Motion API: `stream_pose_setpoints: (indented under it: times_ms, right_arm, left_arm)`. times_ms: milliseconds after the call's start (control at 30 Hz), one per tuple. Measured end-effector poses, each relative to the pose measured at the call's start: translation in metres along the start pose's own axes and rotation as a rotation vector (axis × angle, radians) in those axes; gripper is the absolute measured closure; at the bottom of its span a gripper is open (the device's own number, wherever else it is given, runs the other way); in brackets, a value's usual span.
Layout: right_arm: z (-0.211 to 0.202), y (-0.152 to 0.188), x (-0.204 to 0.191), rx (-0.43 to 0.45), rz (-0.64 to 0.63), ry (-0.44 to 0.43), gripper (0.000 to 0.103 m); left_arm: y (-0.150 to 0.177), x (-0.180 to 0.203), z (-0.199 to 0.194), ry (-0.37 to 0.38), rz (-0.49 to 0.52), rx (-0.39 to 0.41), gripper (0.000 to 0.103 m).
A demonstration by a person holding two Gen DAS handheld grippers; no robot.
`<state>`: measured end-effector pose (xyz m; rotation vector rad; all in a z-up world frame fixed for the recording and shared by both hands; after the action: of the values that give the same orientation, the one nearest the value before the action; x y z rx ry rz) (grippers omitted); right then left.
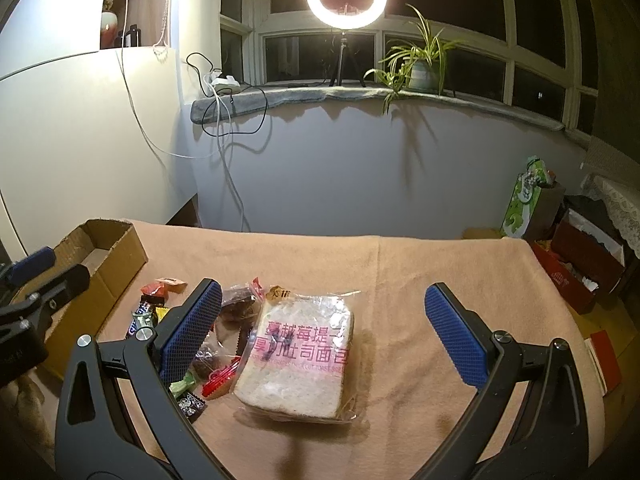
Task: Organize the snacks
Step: 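Move the right gripper to the bagged white bread loaf and grasp it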
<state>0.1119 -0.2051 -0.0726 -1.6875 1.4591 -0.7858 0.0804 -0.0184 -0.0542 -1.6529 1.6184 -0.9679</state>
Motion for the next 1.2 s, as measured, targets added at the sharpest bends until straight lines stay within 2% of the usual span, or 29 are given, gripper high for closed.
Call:
stream_pose_setpoints:
  times_ms: [267, 400, 500, 600, 733, 867, 1100, 1200]
  right_arm:
    - [0.013, 0.007, 0.016, -0.065, 0.053, -0.057, 0.000]
    - [0.021, 0.015, 0.022, -0.109, 0.087, -0.101, 0.001]
    - [0.027, 0.023, 0.022, -0.148, 0.101, -0.139, 0.009]
    - [0.032, 0.029, 0.021, -0.183, 0.116, -0.174, 0.011]
    - [0.040, 0.038, 0.018, -0.240, 0.141, -0.240, 0.029]
    - [0.046, 0.046, 0.018, -0.289, 0.182, -0.305, 0.038]
    - [0.056, 0.054, 0.021, -0.328, 0.204, -0.328, 0.040]
    - [0.061, 0.057, 0.020, -0.349, 0.207, -0.337, 0.045]
  left_arm:
    - [0.024, 0.031, 0.027, 0.136, -0.009, -0.137, 0.023]
    - [0.033, 0.046, 0.034, 0.202, -0.025, -0.191, 0.030]
    - [0.040, 0.058, 0.040, 0.269, -0.049, -0.236, 0.038]
    - [0.047, 0.068, 0.046, 0.316, -0.067, -0.279, 0.046]
    - [0.053, 0.081, 0.050, 0.353, -0.064, -0.308, 0.057]
    - [0.059, 0.092, 0.055, 0.407, -0.088, -0.353, 0.068]
    - [0.066, 0.108, 0.063, 0.449, -0.092, -0.398, 0.069]
    - [0.066, 0.111, 0.063, 0.446, -0.088, -0.401, 0.069]
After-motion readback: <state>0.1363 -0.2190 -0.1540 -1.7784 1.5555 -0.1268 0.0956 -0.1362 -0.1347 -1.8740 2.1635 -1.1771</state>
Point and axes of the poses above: each gripper's, at about its wrist camera, not at the fingertips, and z roughly the way its jaws point, x to its right, y to its underside, the point moved 9 cm from there along z, roughly the way its jaws point, and after that the axes turned 2 degrees about -x, right-handed, at the moved point
